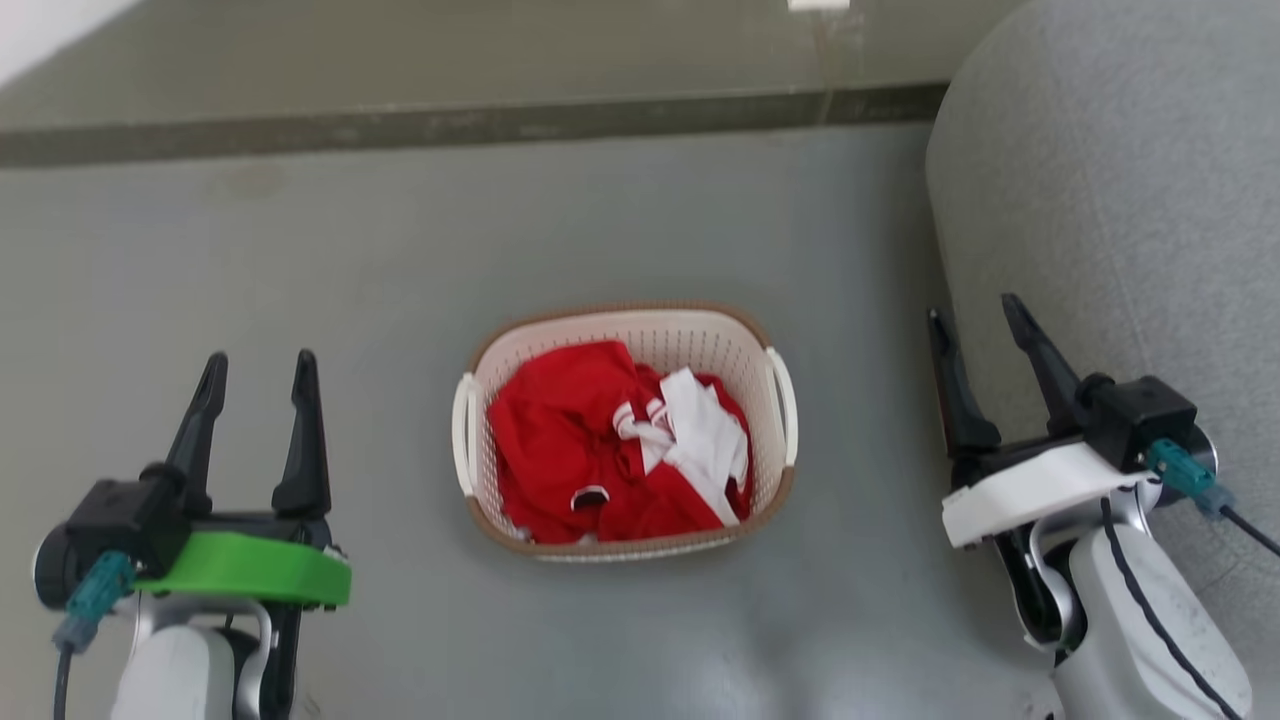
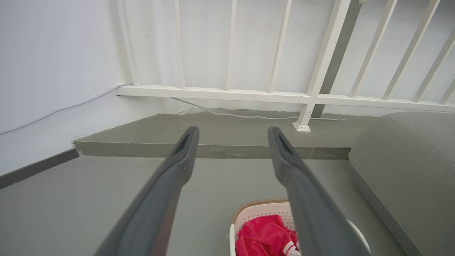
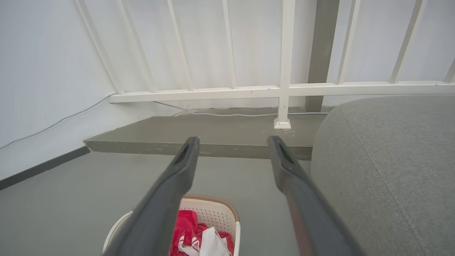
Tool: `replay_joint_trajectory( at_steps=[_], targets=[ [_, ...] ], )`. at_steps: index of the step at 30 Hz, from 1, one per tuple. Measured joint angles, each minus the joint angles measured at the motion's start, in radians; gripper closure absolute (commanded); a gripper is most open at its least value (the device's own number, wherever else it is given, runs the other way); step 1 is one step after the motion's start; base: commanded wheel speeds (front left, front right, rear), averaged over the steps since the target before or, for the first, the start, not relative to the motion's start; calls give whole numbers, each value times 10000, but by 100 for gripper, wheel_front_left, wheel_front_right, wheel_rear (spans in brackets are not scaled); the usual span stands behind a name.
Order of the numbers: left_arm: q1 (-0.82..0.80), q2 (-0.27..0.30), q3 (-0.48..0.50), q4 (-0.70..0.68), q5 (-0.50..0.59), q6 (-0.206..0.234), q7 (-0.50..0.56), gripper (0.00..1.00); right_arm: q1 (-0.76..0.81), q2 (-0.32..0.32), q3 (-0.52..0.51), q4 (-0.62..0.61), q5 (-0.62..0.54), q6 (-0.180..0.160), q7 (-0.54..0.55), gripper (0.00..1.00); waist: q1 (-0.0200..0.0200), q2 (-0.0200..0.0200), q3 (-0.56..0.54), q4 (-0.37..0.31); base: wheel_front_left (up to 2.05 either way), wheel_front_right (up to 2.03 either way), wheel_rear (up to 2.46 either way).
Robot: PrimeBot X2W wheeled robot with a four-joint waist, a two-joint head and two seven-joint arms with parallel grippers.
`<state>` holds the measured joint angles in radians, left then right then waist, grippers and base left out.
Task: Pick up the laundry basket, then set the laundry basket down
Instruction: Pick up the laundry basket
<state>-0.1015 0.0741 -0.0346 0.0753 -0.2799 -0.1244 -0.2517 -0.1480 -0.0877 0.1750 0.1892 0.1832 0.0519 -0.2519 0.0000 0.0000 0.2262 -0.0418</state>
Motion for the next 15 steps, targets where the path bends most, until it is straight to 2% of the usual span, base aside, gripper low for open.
replay_joint_trajectory(
  at_steps=[9, 15],
  targets=[
    [-967, 357, -522, 35, -226, 0, 0, 0, -674, 82, -35, 351, -90, -8, -2, 0, 0, 0, 1148, 2, 0, 0, 0],
    [-1608, 399, -880, 533, -767, 0, -2, 0, -1140, 82, -31, 790, -173, -8, -2, 0, 1, 0, 2081, 70, 0, 0, 0]
  ],
)
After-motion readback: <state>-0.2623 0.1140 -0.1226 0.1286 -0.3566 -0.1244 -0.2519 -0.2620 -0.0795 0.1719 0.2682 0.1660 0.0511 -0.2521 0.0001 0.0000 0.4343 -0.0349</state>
